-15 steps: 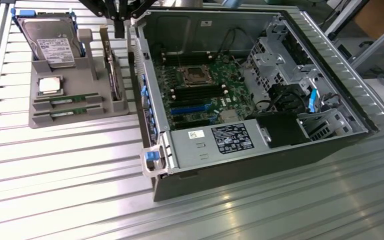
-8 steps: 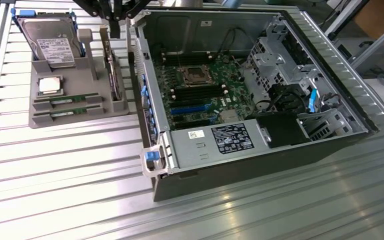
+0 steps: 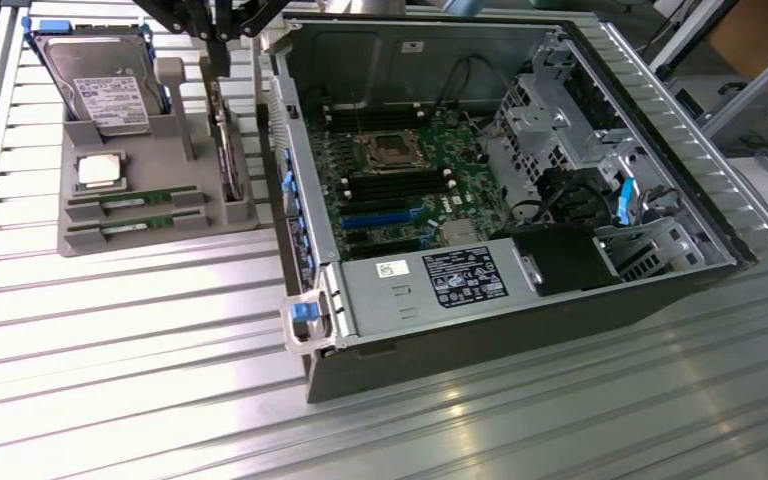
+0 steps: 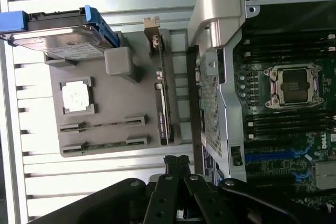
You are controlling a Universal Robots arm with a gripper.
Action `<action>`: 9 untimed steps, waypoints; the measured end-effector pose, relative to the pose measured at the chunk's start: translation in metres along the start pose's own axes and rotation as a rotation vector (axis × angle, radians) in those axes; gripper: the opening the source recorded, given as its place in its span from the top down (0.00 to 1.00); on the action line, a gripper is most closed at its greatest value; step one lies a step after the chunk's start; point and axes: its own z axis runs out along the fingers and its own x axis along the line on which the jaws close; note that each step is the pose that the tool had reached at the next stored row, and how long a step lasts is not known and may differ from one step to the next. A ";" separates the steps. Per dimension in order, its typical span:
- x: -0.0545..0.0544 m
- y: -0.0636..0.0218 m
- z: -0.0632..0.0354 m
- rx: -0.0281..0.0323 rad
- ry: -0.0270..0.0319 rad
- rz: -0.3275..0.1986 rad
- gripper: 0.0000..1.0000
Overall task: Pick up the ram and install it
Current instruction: 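Reach for the ram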
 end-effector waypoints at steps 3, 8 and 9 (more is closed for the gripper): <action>0.003 -0.0002 -0.0001 0.0000 0.0000 0.000 0.90; 0.008 -0.0006 -0.0002 0.0001 0.0000 0.000 0.90; 0.009 -0.0007 -0.0002 0.0000 0.0000 0.000 0.90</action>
